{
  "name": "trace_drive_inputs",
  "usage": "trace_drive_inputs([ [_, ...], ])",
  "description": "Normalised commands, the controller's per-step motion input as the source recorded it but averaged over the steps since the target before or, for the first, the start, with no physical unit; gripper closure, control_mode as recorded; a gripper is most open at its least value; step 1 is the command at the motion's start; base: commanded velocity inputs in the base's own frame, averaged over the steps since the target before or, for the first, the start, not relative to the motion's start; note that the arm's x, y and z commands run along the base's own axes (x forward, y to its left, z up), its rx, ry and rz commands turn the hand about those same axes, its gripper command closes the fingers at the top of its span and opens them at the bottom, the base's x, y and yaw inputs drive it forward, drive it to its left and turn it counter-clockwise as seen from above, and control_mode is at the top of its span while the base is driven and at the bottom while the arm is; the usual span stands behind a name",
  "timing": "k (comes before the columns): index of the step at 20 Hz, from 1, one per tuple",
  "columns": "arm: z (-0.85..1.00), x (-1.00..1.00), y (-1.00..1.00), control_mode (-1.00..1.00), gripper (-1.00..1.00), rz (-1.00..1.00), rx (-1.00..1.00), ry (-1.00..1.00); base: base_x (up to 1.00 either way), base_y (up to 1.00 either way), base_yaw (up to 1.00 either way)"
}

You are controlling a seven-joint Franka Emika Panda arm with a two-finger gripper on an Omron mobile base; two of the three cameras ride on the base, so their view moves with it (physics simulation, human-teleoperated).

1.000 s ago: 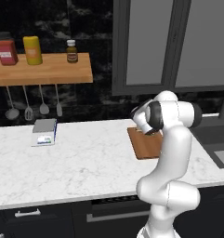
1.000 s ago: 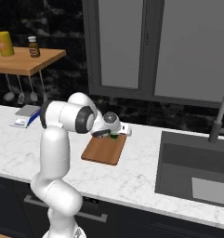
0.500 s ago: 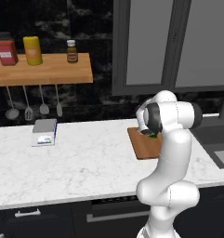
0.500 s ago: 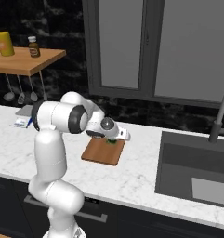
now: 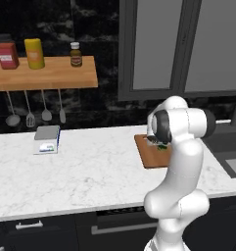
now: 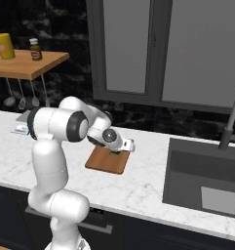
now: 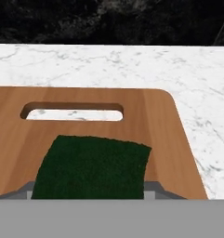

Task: Pick up the sponge from the counter and clean the cutting board by briefly scrubbing or pressing down on the cutting board. Once finished, release the sponge.

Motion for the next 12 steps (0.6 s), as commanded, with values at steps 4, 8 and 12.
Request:
trace_drive_inputs([
  [4, -0.77, -1.0, -0.02, -1.0, 1.0, 0.02, 0.0, 0.07, 0.0, 0.0, 0.0],
  [8, -0.78, -1.0, -0.01, -1.0, 1.0, 0.02, 0.0, 0.06, 0.0, 0.0, 0.0],
  [12, -0.74, -1.0, -0.08, -1.0, 1.0, 0.02, 0.0, 0.03, 0.0, 0.0, 0.0],
])
